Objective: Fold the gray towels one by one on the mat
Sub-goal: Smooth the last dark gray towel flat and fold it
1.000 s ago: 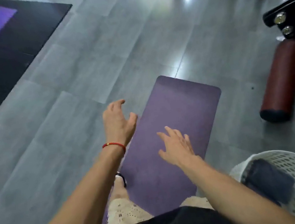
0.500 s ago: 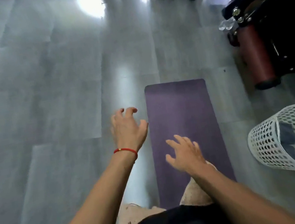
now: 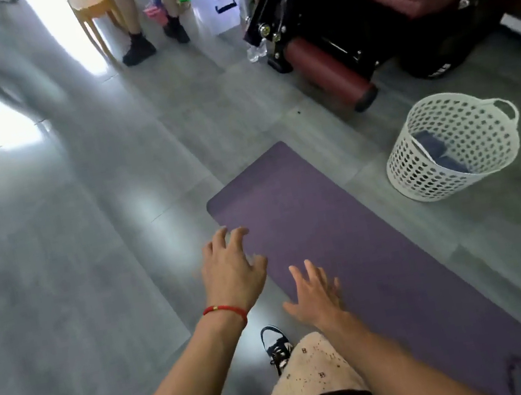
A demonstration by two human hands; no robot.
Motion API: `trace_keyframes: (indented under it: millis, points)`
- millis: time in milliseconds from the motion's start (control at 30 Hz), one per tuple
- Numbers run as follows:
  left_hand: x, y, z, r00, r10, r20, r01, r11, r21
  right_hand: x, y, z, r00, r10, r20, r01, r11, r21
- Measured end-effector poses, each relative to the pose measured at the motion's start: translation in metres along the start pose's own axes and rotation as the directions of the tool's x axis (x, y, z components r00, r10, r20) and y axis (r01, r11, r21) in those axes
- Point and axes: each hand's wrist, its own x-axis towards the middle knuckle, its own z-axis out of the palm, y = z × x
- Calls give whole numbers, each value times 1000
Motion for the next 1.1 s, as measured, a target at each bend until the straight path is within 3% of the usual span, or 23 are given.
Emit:
trace_keyframes:
  millis: [133, 267, 367, 567, 733, 933, 1100]
  points:
    - [4, 26, 22, 945, 264, 196, -265, 964, -22, -42, 23, 22, 966, 235, -106, -214, 961, 175]
    - [-36, 59, 52, 797, 510, 324, -495, 858, -133, -102, 53, 63, 857, 493, -151, -442, 853, 279]
    - [-84, 68, 71, 681, 612, 403, -595, 783, -183, -149, 75, 96, 759, 638, -129, -555, 738, 385]
    - [-164, 87, 121, 514, 632, 581, -676, 715, -179, -204, 151, 150, 600, 800, 4, -647, 482, 591]
    - [-206, 141, 202, 445, 598, 667, -719, 682, -131, -224, 243, 197, 560, 818, 130, -634, 323, 703]
    - [-226, 189, 351, 332, 617, 714, -756, 627, -190, -199, 366, 284, 509, 825, 244, -660, 192, 727]
    - [-209, 174, 528, 318, 613, 724, -607, 718, -341, -104, 467, 390, 444, 862, 244, -635, 110, 764]
